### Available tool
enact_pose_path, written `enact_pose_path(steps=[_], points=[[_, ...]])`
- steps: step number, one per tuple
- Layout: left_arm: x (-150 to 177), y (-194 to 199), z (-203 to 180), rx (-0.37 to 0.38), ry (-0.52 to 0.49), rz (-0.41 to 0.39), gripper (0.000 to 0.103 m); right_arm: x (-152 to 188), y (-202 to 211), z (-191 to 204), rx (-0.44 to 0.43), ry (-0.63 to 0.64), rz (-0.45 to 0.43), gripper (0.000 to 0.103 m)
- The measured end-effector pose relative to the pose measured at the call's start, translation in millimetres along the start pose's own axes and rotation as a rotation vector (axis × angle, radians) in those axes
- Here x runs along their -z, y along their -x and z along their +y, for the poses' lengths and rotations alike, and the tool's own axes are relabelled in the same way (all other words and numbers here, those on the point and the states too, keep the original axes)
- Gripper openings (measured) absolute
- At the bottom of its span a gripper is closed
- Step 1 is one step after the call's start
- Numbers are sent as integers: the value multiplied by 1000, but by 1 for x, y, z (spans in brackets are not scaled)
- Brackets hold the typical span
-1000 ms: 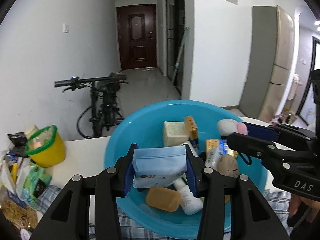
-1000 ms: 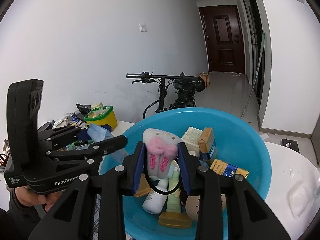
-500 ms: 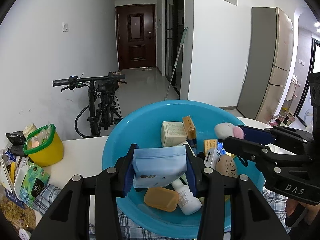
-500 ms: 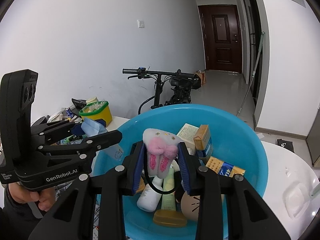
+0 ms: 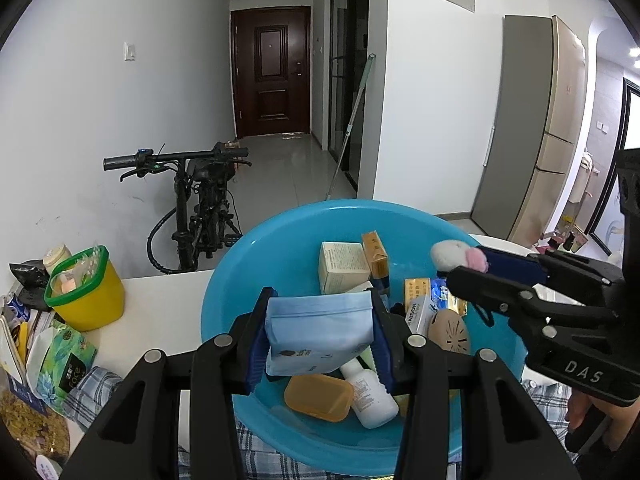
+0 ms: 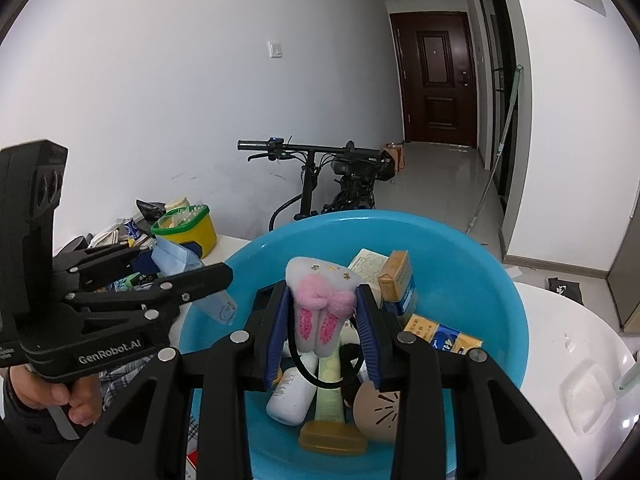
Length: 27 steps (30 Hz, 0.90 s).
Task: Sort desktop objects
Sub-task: 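Lower the blue pouch into the basin and open the left tool, then open the right tool to drop the pink bunny into the basin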
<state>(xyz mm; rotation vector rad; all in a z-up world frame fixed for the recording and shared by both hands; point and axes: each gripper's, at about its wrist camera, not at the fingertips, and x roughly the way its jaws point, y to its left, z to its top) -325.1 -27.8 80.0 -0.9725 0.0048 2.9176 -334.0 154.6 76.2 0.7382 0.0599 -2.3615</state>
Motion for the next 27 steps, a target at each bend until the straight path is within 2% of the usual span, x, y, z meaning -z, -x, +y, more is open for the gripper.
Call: enact_pose_path(steps=[8, 9, 10, 11, 13, 24, 27], points=[[1, -4, -4, 12, 3, 14, 47, 0, 3, -8, 16, -23, -8, 32], [1, -5, -4, 10, 6, 26, 64, 0, 3, -9, 17, -26, -10, 32], [1, -6, -3, 4, 12, 36, 96, 0, 3, -10, 16, -27, -11, 32], [0, -5, -3, -9, 18, 33, 103, 0, 4, -10, 16, -29, -13, 32], [0, -1, -4, -30, 18, 9, 103, 0, 4, -10, 15, -30, -15, 32], [-4, 2, 5, -25, 50, 32, 103, -1, 6, -8, 11, -21, -13, 32], [-4, 3, 6, -45, 48, 30, 103, -1, 5, -7, 6, -19, -10, 32]])
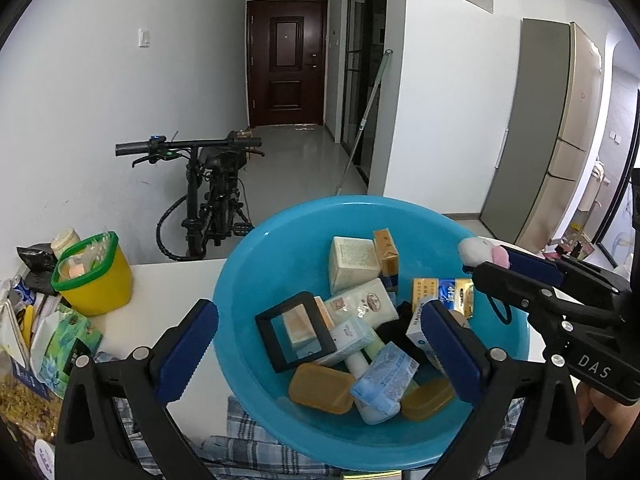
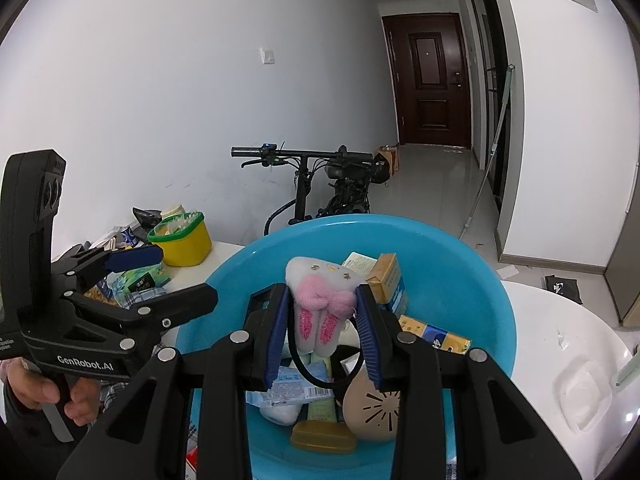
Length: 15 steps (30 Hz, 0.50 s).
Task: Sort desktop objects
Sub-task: 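Open the right tool to drop the pink bunny into the basin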
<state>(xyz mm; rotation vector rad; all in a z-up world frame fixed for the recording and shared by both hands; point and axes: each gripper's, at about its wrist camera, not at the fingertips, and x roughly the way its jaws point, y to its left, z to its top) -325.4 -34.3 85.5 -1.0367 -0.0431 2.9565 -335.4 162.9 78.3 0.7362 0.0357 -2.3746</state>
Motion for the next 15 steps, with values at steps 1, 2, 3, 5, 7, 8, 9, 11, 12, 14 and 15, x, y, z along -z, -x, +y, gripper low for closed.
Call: enact_pose_path(steps=[1, 2, 3, 5, 7, 8, 9, 11, 12, 14, 15], points=[[0, 0, 1, -7, 2, 1, 103, 0, 0, 1, -3, 2, 0, 32], [-1, 0, 2, -12, 6, 4, 103, -1, 0, 2, -4, 6, 0, 32], [-1, 0, 3, -18, 10, 11, 103, -1, 0, 4, -5, 11, 1, 32], [-1, 1, 6, -30, 17, 7, 103, -1, 0, 7, -6, 18, 2, 32], [-2, 1, 8, -42, 21, 3, 103, -2, -1, 10, -9, 28, 5, 32], [-2, 2, 9, -46, 23, 3, 103, -2, -1, 12, 1, 33, 4, 34], [-2, 2, 11, -51, 26, 5, 103, -2, -1, 13, 15, 33, -3, 41], [-3, 4, 13, -45, 32, 5, 103, -3, 2, 13, 63, 20, -31, 102], [-3, 5, 15, -41, 37, 2, 103, -3, 4, 13, 77, 23, -45, 102], [-5, 8, 18, -36, 53, 0, 103, -4, 5, 13, 76, 24, -41, 103], [-5, 9, 20, -30, 65, 1, 103, -5, 6, 13, 82, 25, -39, 103]])
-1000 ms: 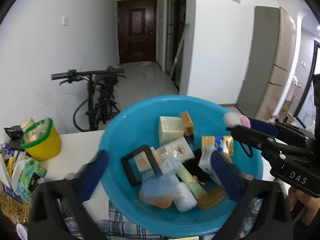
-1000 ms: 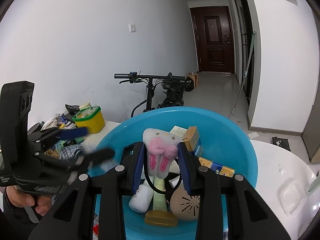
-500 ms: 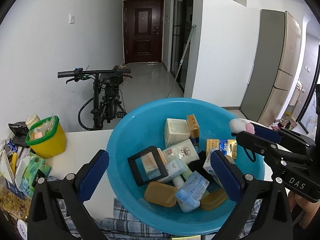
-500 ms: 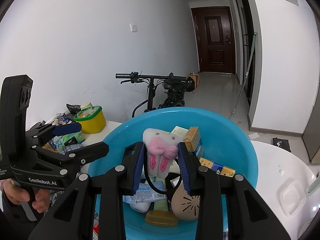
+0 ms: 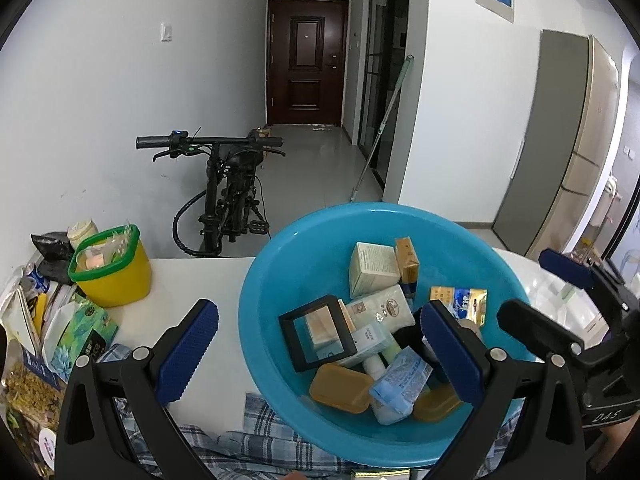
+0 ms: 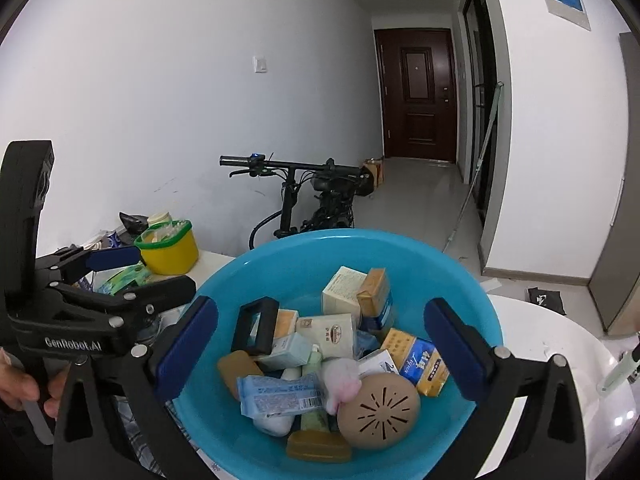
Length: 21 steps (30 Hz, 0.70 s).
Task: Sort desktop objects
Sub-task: 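Open the right tool to drop the pink bunny into the basin, then withdraw both tools from the basin back toward the plaid shirt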
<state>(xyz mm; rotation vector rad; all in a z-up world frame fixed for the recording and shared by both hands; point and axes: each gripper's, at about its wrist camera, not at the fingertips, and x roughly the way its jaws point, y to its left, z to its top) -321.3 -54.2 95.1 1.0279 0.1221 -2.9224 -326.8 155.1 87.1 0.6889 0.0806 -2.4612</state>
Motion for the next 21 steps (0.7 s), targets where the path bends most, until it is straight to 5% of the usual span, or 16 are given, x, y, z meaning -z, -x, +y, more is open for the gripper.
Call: enact_pose_path(steps=[13, 21], points=[[-6, 31, -14, -19, -52, -82, 103, 3, 25, 1, 127, 18, -6, 103], [-8, 60, -25, 34, -87, -135, 103, 31, 85, 15, 205, 39, 7, 103]])
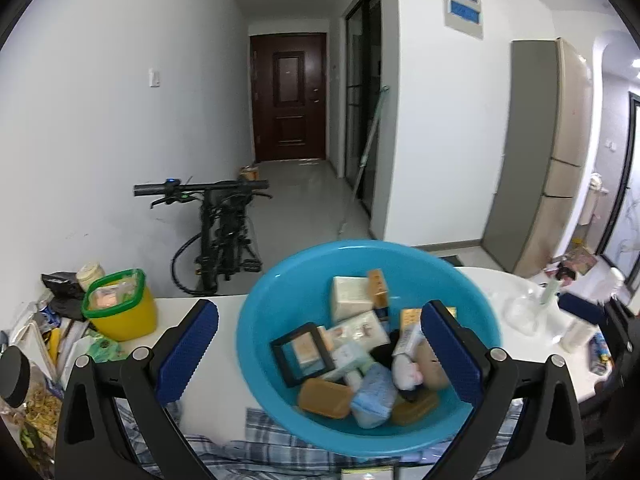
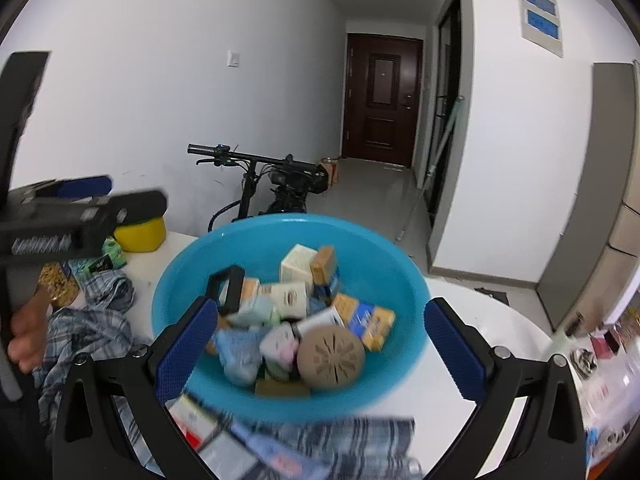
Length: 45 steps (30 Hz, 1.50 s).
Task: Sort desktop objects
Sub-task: 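Withdraw both tools from the basin back toward the plaid shirt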
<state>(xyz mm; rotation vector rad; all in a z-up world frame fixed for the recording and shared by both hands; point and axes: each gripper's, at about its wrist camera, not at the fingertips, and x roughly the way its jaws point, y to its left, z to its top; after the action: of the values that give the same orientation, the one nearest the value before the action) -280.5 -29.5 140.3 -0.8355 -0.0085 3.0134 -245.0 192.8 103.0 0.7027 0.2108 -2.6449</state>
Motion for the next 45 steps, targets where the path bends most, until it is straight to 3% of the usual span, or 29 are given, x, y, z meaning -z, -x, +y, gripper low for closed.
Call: enact_pose_path(steps=[8, 12, 16, 19, 23, 28, 33, 40, 45], points=[[-2, 24, -20, 23, -37, -29, 103, 75, 56, 11, -39, -12, 65, 103], [-2, 41, -34, 44, -52, -55, 103, 125, 58, 11, -59, -56, 134, 103], [2, 59, -56, 19, -106, -99, 103, 156, 47, 3, -80, -121, 197, 103], [8, 75, -66, 9, -127, -133, 103, 163, 53, 0, -106, -125, 178, 103], [21, 91, -68, 1, -138, -107, 103, 165, 57, -6, -124, -138, 162, 103], [57, 117, -64, -74, -172, -72, 103, 169, 54, -4, -138, -150, 161, 103], [107, 136, -50, -160, -134, -12, 103, 175, 51, -1, -135, -143, 181, 103], [174, 131, -40, -144, -82, 110, 103, 177, 57, 8, -127, -93, 181, 103], [205, 116, -39, -125, -75, 171, 103, 179, 59, 19, -124, -66, 186, 103]])
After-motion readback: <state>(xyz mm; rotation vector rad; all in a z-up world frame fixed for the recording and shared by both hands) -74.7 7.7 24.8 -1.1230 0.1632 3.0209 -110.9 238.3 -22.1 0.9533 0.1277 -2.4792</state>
